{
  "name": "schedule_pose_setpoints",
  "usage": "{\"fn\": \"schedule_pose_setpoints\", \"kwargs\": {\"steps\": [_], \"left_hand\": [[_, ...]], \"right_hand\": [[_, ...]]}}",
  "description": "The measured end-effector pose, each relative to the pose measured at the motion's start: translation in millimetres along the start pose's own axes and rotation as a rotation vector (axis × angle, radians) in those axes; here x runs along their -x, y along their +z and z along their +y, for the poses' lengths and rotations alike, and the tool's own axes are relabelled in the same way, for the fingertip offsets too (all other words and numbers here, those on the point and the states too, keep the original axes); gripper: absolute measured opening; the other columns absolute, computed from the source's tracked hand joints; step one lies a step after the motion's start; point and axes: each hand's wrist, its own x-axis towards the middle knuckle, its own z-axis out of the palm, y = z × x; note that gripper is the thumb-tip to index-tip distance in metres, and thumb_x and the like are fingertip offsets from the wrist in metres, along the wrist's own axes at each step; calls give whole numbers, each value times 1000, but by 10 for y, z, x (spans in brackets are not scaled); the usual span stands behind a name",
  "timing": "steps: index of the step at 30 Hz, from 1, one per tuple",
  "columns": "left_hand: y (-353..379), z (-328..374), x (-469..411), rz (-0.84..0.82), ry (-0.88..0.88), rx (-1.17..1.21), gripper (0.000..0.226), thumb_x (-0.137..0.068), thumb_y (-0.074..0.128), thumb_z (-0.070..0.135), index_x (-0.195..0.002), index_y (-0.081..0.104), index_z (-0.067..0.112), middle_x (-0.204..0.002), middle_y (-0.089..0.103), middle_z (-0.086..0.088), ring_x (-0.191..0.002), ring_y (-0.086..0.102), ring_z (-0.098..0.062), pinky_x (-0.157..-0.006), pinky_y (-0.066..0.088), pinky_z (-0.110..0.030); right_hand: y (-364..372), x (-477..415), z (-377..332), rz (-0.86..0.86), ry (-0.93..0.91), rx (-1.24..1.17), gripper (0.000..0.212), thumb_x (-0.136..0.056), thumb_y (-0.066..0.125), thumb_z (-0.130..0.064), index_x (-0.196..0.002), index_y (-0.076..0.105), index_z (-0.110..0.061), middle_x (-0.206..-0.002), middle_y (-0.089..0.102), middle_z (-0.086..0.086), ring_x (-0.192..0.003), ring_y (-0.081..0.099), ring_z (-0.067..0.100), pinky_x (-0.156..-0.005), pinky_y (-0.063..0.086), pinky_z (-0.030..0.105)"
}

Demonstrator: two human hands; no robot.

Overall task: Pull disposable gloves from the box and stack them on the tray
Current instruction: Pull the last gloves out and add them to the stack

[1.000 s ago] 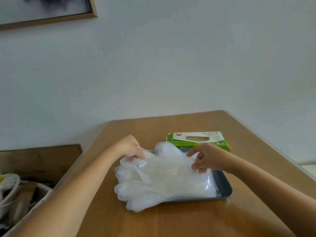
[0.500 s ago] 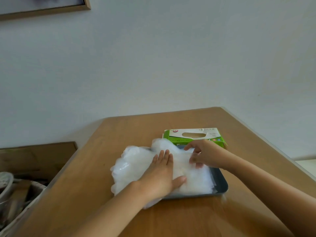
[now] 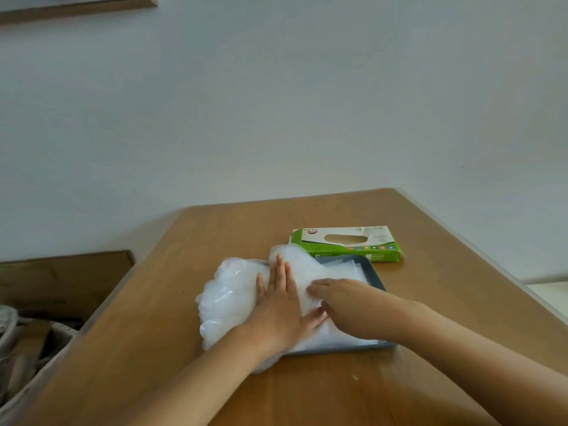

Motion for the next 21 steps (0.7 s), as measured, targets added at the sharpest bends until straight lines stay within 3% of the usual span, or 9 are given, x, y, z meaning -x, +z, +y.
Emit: {"fn": "schedule_pose_setpoints", "kwargs": {"steps": [3,8,13,18,21], "left_hand": [[24,-30,-14,-14,35,-33,86,-94,18,64,-150,-20,10,-154,-33,-7,-142,-30,-18,-116,-16,-48],[27,-135,-3,-94,30,-28,87,-87,15,74,-149,-22,25,-154,-32,1,-143,-27,-19,-115,-16,-51],[-78,-391,102,-155,74,-37,93,-72,10,85,-149,-17,40,-158,-24,5,-145,-22,-17,-117,-13,-43],[-120,-575,195,-159,51,-122,103,-60,-2,88,-148,-19,38,-158,-23,3,-145,-23,-14,-117,-15,-38],[-175,-650,244,-177,21,-137,102,-62,-3,86,-148,-20,35,-157,-24,2,-144,-24,-13,-117,-16,-39]], "right_hand": [[54,-1,105,-4,-36,-131,52,-105,26,-23,-153,9,-21,-161,3,-1,-147,4,12,-114,2,19],[138,25,387,-189,37,-87,71,-92,25,-66,-149,-8,-42,-158,-16,-11,-146,-12,12,-116,-6,29],[120,91,392,-226,85,8,82,-85,25,-75,-148,-15,-40,-158,-19,-7,-146,-17,20,-116,-11,37],[149,188,452,-234,162,46,91,-74,16,-83,-148,-16,-40,-159,-16,-7,-147,-13,21,-116,-12,45],[153,265,461,-200,196,22,97,-69,14,-85,-150,-13,-37,-159,-14,-8,-146,-16,19,-118,-8,43]]}}
